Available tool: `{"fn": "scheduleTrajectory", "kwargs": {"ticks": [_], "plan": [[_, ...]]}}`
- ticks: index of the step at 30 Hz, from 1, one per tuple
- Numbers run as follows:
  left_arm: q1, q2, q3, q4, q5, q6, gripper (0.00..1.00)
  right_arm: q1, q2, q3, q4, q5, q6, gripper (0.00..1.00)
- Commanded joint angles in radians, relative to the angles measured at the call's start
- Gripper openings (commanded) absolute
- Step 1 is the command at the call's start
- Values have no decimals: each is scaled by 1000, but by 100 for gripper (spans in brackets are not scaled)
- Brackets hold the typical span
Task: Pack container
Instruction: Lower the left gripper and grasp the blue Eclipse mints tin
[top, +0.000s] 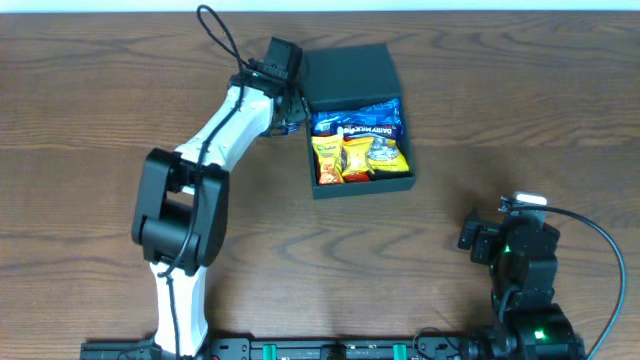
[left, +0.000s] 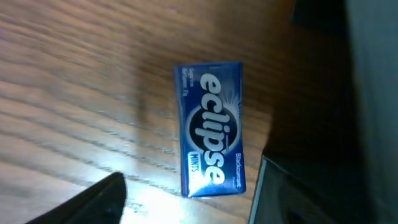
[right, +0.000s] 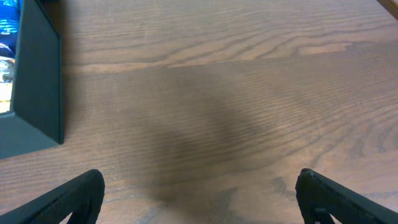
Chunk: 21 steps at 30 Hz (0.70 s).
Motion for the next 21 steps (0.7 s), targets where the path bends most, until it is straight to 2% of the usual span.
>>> {"fn": "scheduleTrajectory", "kwargs": {"ticks": [1, 21], "plan": [[2, 9, 17, 6, 21, 21, 82, -5, -2, -4, -1, 7, 12, 99], [3, 67, 14, 68, -31, 20, 75, -5, -2, -4, -1, 7, 12, 99]]}}
